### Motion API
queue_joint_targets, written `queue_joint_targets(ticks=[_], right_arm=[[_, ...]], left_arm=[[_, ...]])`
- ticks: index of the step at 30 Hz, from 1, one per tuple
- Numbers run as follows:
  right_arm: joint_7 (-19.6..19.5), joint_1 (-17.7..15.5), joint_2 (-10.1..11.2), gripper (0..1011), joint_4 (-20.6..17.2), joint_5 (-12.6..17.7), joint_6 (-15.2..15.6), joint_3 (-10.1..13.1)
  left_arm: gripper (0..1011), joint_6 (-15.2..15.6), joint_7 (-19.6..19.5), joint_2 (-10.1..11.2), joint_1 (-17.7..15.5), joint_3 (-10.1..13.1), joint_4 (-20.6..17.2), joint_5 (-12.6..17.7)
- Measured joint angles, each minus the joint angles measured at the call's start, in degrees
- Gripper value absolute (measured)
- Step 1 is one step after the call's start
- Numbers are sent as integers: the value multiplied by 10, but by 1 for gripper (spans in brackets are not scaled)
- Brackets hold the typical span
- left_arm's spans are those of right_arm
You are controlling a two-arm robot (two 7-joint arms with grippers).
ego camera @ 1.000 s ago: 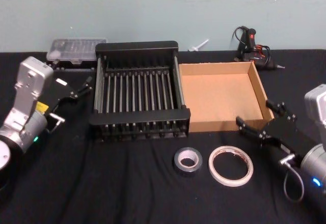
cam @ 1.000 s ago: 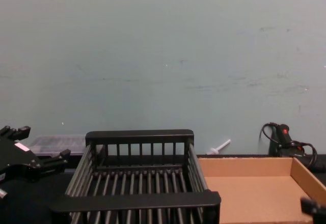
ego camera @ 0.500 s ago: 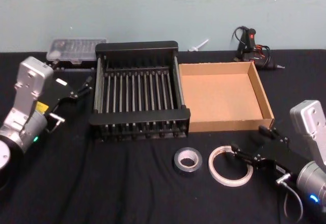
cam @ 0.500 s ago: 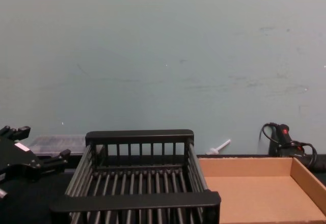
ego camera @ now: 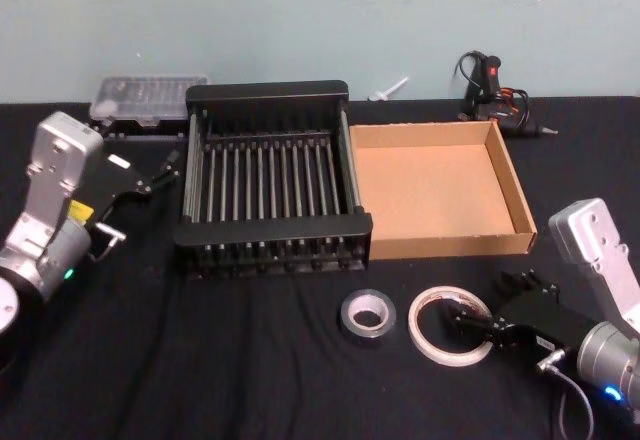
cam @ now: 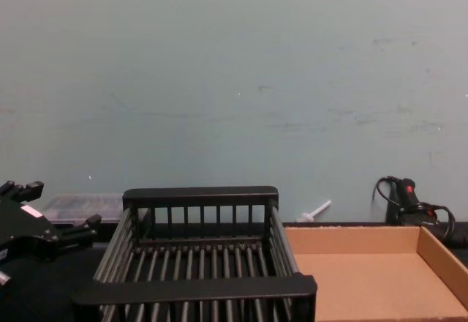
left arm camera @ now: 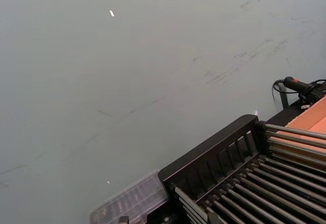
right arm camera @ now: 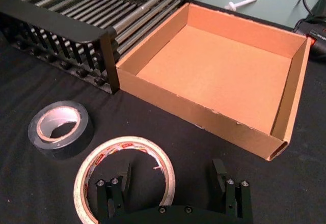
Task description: Pick up the white tape and place it into the black box , Pick up the silver tape and place it into the brown box.
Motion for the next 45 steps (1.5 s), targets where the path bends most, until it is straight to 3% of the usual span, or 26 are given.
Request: queue_joint_targets(ticks=[15, 28, 45], right_arm=[[16, 1, -12, 1002, 1, -18, 29, 4], [27, -4, -25, 1002, 6, -34, 34, 12], [28, -5, -26, 985, 6, -37, 33, 12]], left_arm=[[1001, 0, 0, 0, 0, 0, 0, 0], [1001, 0, 0, 0, 0, 0, 0, 0], [1001, 0, 0, 0, 0, 0, 0, 0]])
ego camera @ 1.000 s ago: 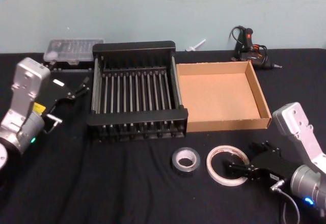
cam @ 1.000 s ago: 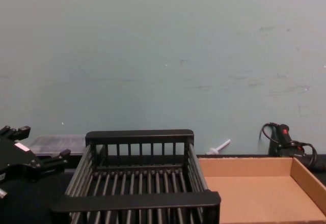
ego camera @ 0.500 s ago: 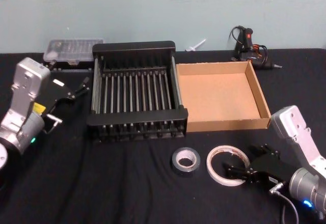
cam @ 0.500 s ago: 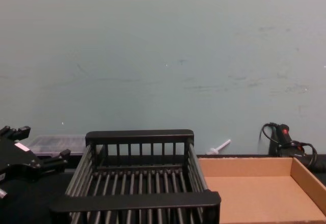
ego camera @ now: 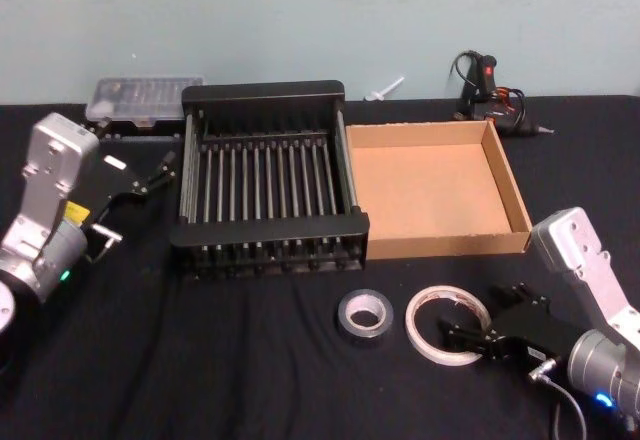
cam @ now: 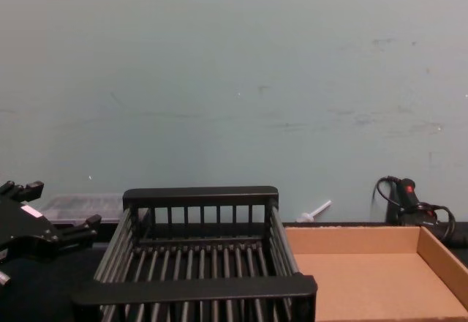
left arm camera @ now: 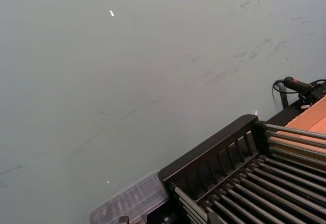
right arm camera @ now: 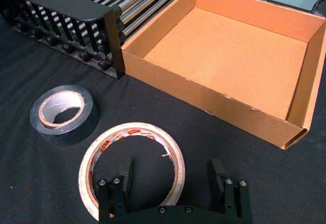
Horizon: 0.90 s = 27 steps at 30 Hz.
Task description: Pick up the white tape and place it into the black box , Pick up the silver tape and place it into the brown box.
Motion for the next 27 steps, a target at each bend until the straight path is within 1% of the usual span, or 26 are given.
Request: queue_joint_targets(ticks=[1, 9, 14, 16, 18, 19, 20, 21, 24, 27], right_arm=[[0, 0, 0, 978, 0, 0, 0, 0], [0, 0, 0, 796, 0, 1, 0, 0], [0, 0, 0, 622, 0, 1, -1, 0], [0, 0, 0, 591, 0, 2, -1, 0], [0, 0, 0, 481, 0, 2, -1, 0], [-1, 0, 0, 460, 0, 2, -1, 0], [-1, 0, 0, 460, 0, 2, -1, 0], [-1, 0, 0, 392, 0, 2, -1, 0], [-1, 0, 0, 316, 0, 2, -1, 0], [-1, 0, 0, 214, 0, 2, -1, 0]], left_arm=[[1001, 0, 0, 0, 0, 0, 0, 0], [1001, 0, 0, 0, 0, 0, 0, 0], [1001, 0, 0, 0, 0, 0, 0, 0], [1002, 0, 0, 0, 0, 0, 0, 0], [1001, 0, 0, 0, 0, 0, 0, 0], [1001, 0, 0, 0, 0, 0, 0, 0], [1001, 0, 0, 0, 0, 0, 0, 0], [1001, 0, 0, 0, 0, 0, 0, 0], [1001, 0, 0, 0, 0, 0, 0, 0], [1001, 0, 0, 0, 0, 0, 0, 0]])
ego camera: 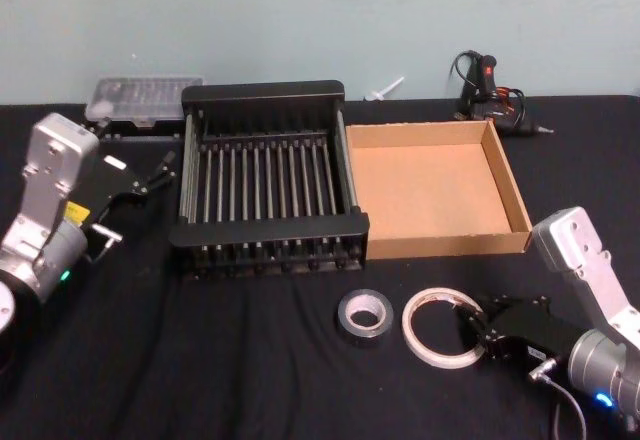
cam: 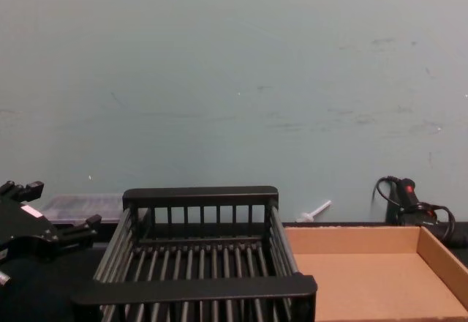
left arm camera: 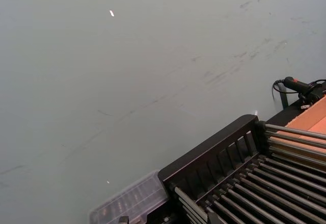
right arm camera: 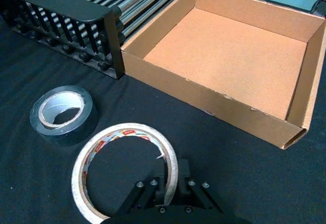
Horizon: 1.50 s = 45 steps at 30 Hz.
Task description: Pick up the white tape and place it into the black box , Pick up the silver tape and place it into the brown box.
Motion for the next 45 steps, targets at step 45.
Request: queue_joint_targets(ticks=[45], right_arm=[[23, 26, -7, 92, -30, -16, -40, 63]], left_arm=[[1001, 0, 0, 0, 0, 0, 0, 0]])
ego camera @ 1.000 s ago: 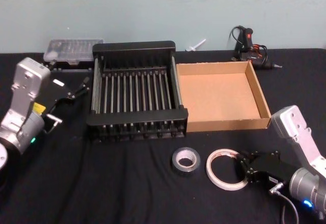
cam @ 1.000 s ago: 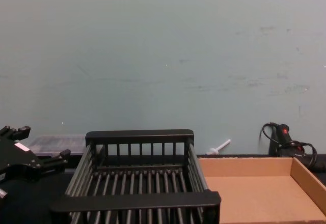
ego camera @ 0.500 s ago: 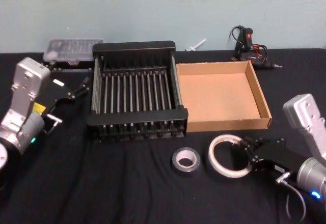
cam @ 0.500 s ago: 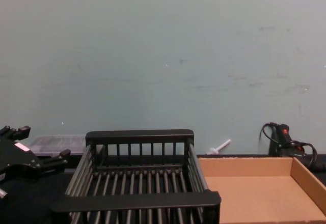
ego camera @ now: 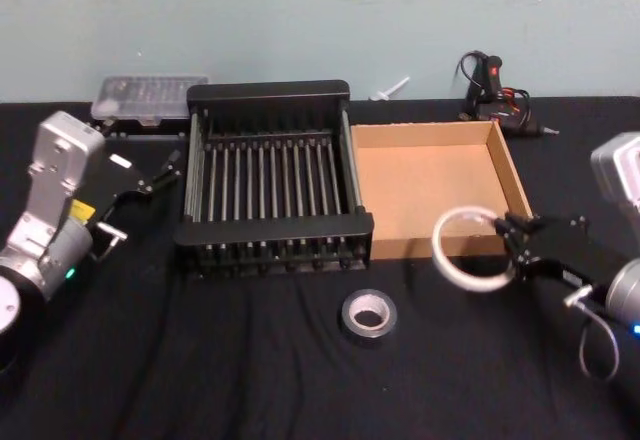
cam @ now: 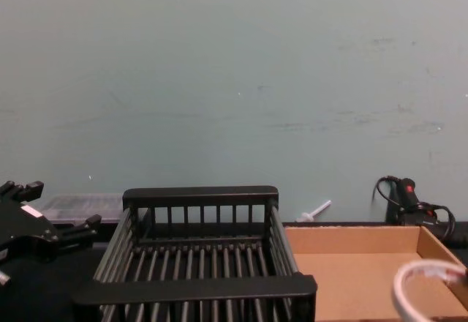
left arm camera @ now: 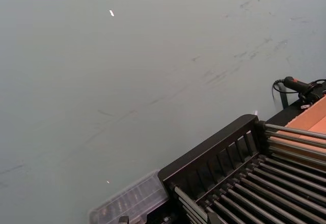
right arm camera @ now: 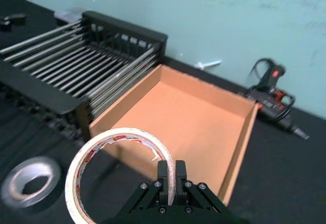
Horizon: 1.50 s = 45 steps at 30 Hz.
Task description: Pick up the white tape and place it into the black box , Pick up the silver tape and place it into the brown box.
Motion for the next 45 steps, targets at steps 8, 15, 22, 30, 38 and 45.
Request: queue_joint_targets(ticks=[8, 15, 22, 30, 38, 45], right_arm=[[0, 52, -14, 92, 24, -21, -12, -3], [4, 96, -31, 92, 44, -35, -20, -13], [14, 155, -53, 92, 86, -54, -28, -38], [30, 221, -88, 92, 140, -75, -42, -75], [44, 276, -122, 91, 198, -89, -58, -109], [53, 319, -158, 92, 258, -100, -83, -137]], left_arm=[[1001, 0, 0, 0, 0, 0, 0, 0], [1002, 0, 0, 0, 0, 0, 0, 0], [1001, 0, 0, 0, 0, 0, 0, 0], [1001, 0, 0, 0, 0, 0, 0, 0], [1001, 0, 0, 0, 0, 0, 0, 0], [1001, 0, 0, 0, 0, 0, 0, 0]])
